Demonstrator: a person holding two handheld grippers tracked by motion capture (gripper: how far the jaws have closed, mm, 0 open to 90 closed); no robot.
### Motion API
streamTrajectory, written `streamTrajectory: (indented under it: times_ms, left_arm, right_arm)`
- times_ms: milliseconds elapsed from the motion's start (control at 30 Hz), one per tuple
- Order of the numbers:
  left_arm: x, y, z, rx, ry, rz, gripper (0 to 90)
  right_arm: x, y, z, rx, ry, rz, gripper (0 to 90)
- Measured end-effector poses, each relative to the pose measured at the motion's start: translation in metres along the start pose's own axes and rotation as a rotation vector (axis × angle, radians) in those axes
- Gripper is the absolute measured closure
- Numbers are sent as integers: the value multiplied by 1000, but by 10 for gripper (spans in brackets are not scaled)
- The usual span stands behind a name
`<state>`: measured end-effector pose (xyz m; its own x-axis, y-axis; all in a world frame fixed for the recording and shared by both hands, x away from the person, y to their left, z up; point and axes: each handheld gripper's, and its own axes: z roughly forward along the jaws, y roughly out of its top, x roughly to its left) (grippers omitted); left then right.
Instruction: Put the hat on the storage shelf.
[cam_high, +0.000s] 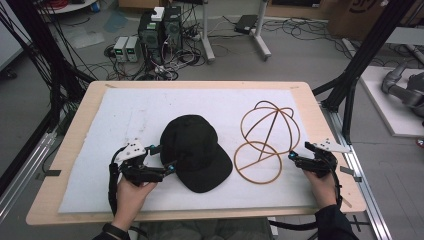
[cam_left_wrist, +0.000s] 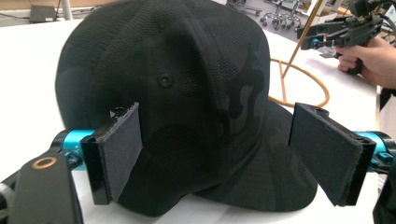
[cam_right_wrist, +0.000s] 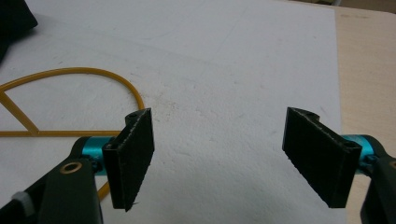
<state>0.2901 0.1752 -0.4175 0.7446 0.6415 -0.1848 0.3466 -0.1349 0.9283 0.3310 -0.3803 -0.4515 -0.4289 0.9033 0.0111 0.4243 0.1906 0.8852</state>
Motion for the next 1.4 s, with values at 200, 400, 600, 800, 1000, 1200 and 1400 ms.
streamTrajectory:
  times_ms: [200,400,600,800,1000,1200,1400]
  left_arm:
    - [-5,2,9,-10,-11,-9,155]
    - [-10,2,18,13,-1,-1,197]
    - [-11,2,22,24,39,-12,282]
    - [-9,2,22,18,67,-25,421]
    - [-10,3,20,4,74,-41,498]
    - [-11,1,25,30,70,-29,553]
    - [-12,-1,25,11,56,-35,762]
  right_arm:
    - [1,0,0,7,1,-4,247]
    - [1,0,1,11,1,-7,247]
    - [2,1,1,21,4,-17,248]
    - [3,1,2,28,3,-15,249]
    - [3,1,2,31,3,-19,249]
    - [3,1,3,30,3,-30,250]
    - [4,1,3,36,1,-31,250]
